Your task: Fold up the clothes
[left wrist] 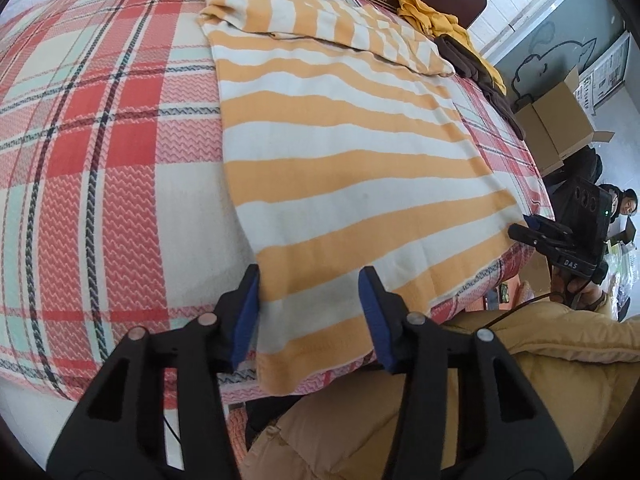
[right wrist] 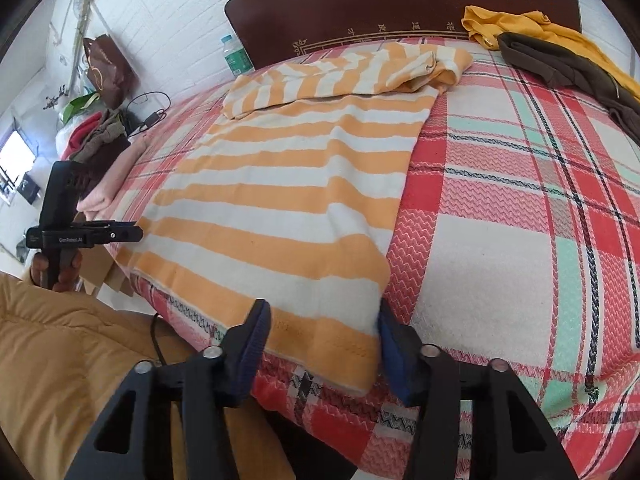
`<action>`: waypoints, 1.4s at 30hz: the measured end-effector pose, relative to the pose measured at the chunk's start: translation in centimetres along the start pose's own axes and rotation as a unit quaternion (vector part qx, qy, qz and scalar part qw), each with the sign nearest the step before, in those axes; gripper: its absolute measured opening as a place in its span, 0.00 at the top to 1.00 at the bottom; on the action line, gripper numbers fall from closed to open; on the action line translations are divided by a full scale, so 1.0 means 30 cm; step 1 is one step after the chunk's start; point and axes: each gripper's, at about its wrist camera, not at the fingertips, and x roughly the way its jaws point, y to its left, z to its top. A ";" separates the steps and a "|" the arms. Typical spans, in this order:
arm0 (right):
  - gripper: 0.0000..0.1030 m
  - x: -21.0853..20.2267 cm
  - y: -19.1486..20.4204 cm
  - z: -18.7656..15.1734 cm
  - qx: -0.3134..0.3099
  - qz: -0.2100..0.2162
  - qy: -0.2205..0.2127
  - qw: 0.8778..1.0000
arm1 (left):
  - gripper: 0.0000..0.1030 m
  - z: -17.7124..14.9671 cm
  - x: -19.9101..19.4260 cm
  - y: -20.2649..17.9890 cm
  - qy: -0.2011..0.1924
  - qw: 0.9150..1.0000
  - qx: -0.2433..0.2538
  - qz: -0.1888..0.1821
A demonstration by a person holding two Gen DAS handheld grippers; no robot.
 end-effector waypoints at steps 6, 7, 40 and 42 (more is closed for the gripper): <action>0.60 0.004 -0.007 0.001 0.008 0.009 -0.002 1.000 | 0.44 0.001 0.004 0.007 0.017 0.999 -0.016 -0.026; 0.68 0.006 -0.005 0.001 0.007 0.006 -0.002 1.000 | 0.46 0.004 0.007 0.010 0.020 0.999 -0.022 -0.027; 0.82 0.155 -0.411 0.815 0.225 0.188 -0.143 0.945 | 0.92 0.827 -0.011 0.301 -0.052 0.969 -0.202 -0.132; 0.82 0.217 -0.440 0.855 0.238 0.175 -0.127 0.947 | 0.92 0.869 0.032 0.326 -0.046 0.967 -0.214 -0.132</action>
